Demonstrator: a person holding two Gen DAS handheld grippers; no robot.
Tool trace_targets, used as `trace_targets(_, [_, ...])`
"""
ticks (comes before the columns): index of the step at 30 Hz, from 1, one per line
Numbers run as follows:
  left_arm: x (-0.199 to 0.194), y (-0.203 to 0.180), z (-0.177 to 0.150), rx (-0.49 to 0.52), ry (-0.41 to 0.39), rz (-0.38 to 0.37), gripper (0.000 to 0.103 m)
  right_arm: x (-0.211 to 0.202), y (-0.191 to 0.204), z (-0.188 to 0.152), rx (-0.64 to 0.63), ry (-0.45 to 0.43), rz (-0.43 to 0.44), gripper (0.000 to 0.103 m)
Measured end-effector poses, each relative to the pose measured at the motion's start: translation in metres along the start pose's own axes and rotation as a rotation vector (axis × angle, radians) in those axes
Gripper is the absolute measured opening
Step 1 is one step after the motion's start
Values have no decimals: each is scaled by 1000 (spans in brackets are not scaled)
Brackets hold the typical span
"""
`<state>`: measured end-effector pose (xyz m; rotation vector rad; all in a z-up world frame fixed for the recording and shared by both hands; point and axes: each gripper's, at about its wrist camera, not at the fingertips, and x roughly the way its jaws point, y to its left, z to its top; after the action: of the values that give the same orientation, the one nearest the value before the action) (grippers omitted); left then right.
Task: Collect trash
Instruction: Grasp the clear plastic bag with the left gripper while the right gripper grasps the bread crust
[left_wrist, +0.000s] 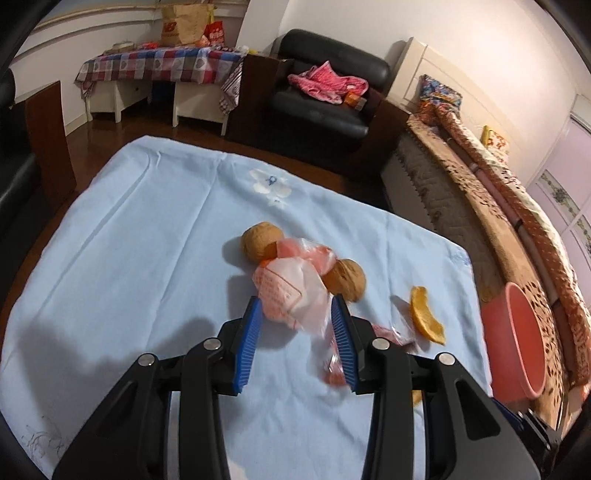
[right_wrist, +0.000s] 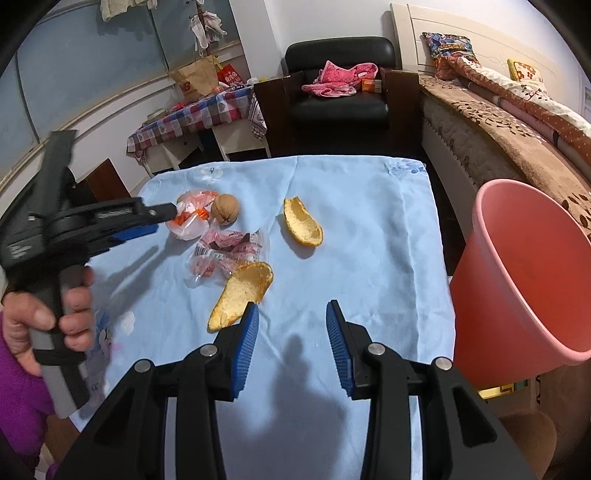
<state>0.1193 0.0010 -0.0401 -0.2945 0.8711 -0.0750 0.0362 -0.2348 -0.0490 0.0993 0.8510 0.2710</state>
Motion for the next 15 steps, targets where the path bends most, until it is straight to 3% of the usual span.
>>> trace_targets(6, [12,7,0,-22,5,-14,38,8,5,10,-3,-4,25,42])
trace_targets(10, [9,10,-4,-9,-4,-22,23,18,13,16,-20,5,42,43])
trace_targets(15, [1,19,-10,-33,-2,-21,19,30,19,23,-47,14,50,43])
